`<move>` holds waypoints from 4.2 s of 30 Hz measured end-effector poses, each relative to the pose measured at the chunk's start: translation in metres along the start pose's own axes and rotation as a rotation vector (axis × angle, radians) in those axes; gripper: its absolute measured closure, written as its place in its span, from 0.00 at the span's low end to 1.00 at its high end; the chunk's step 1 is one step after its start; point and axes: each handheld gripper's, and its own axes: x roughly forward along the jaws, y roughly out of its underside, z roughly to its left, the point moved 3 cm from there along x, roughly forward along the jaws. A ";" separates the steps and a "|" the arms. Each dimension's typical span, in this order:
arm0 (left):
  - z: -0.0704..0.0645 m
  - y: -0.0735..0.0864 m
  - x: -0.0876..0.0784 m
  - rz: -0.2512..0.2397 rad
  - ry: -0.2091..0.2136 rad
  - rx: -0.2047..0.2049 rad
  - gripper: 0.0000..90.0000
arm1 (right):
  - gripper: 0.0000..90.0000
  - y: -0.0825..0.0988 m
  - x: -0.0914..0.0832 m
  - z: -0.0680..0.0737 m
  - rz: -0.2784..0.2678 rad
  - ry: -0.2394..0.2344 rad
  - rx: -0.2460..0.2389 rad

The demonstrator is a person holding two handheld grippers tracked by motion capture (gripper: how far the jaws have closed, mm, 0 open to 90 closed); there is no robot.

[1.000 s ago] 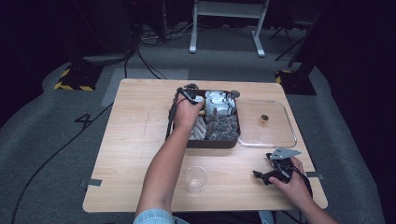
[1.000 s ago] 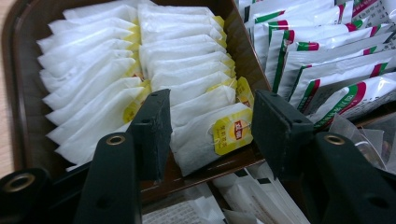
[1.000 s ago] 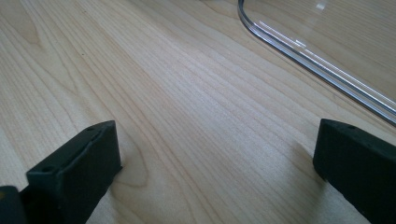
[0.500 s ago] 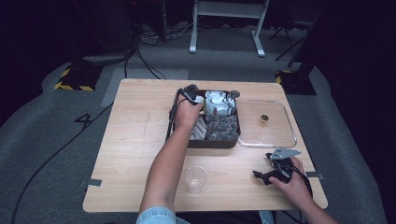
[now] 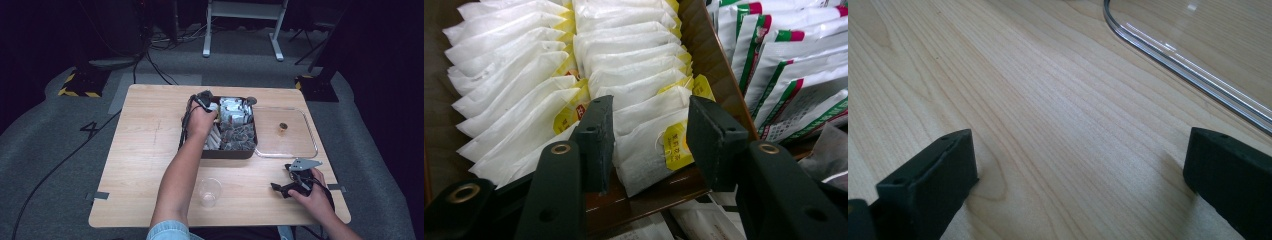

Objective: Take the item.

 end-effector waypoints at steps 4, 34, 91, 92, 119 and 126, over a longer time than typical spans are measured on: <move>0.000 0.001 0.001 0.021 -0.009 0.010 0.71 | 0.01 0.000 0.000 0.000 0.000 0.000 0.000; 0.002 -0.008 -0.037 -0.033 -0.038 0.100 1.00 | 0.01 0.000 0.000 0.000 -0.001 0.000 -0.001; -0.014 0.072 -0.224 -0.298 0.278 0.476 1.00 | 0.01 0.000 0.000 0.000 -0.001 -0.001 -0.003; -0.014 0.074 -0.226 -0.304 0.284 0.483 1.00 | 0.01 0.000 0.000 0.000 -0.001 -0.001 -0.003; -0.025 0.165 -0.236 -0.298 0.486 0.642 1.00 | 0.01 0.000 0.000 0.000 -0.001 -0.001 -0.002; -0.028 0.186 -0.217 -0.301 0.531 0.625 1.00 | 0.01 0.000 0.000 0.000 -0.001 -0.001 -0.002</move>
